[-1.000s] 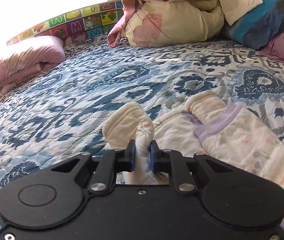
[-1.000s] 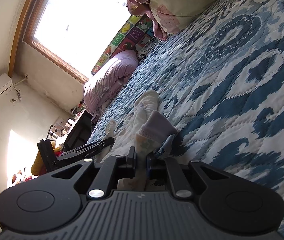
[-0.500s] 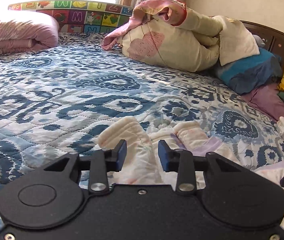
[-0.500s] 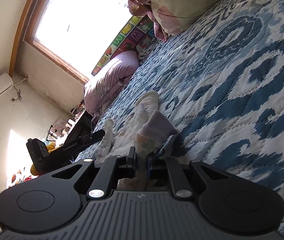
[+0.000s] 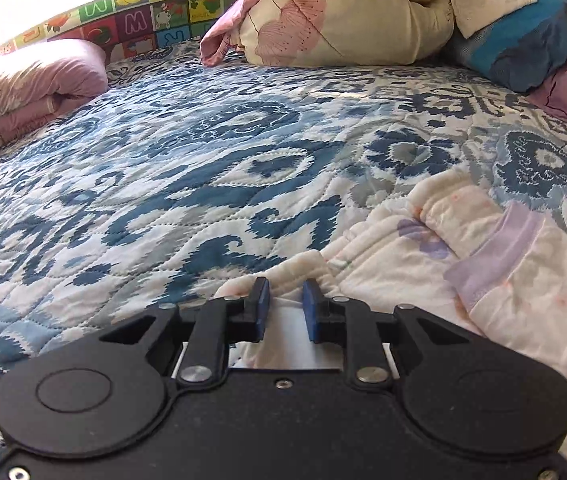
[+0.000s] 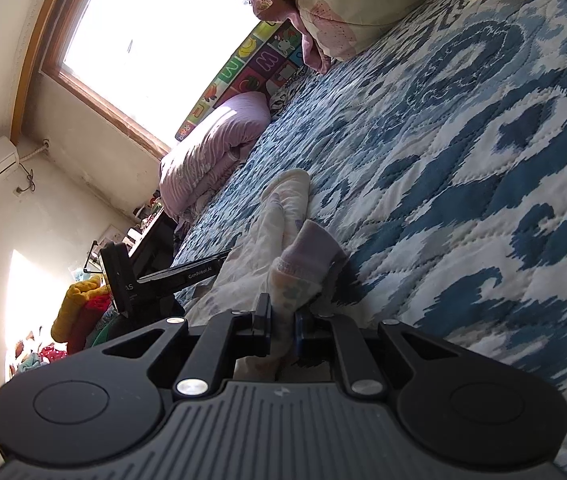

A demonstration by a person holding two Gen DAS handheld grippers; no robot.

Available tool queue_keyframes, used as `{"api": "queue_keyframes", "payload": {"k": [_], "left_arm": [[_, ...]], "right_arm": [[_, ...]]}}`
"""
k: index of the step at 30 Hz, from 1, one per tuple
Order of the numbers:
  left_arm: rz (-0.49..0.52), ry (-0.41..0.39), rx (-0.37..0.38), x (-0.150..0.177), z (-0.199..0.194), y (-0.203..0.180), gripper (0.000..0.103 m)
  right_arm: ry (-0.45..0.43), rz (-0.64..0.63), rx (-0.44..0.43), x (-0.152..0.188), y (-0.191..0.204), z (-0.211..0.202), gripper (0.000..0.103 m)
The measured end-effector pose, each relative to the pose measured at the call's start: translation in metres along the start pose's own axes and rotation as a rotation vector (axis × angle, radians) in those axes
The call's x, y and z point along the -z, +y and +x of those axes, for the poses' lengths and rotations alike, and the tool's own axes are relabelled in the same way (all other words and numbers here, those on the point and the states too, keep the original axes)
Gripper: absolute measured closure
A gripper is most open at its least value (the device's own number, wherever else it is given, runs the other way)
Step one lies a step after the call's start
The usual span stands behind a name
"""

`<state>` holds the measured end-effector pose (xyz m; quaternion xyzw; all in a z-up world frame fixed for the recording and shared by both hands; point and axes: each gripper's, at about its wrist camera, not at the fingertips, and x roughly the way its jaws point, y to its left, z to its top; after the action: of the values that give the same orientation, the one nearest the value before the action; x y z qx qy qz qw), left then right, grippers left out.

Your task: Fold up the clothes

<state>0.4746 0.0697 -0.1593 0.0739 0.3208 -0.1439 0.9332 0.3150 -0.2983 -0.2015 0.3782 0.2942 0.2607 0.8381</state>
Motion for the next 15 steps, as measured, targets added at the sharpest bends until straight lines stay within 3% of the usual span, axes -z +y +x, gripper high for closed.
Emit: {"api": "queue_keyframes", "payload": {"k": [4, 6, 10, 15], "left_arm": [[-0.061, -0.059, 0.033, -0.01, -0.018, 0.01, 0.084], [-0.06, -0.044, 0.046, -0.01, -0.013, 0.004, 0.084], [0.041, -0.005, -0.033, -0.003, 0.0, -0.02, 0.083], [-0.019, -0.109, -0.019, -0.014, -0.064, -0.015, 0.083]], "right_arm": [[-0.003, -0.001, 0.006, 0.0, 0.0, 0.001, 0.089], [-0.007, -0.002, 0.007, -0.001, 0.001, 0.002, 0.089], [-0.014, -0.004, 0.01, -0.001, 0.002, 0.002, 0.089], [-0.023, -0.002, 0.009, -0.001, 0.001, 0.0, 0.089]]}}
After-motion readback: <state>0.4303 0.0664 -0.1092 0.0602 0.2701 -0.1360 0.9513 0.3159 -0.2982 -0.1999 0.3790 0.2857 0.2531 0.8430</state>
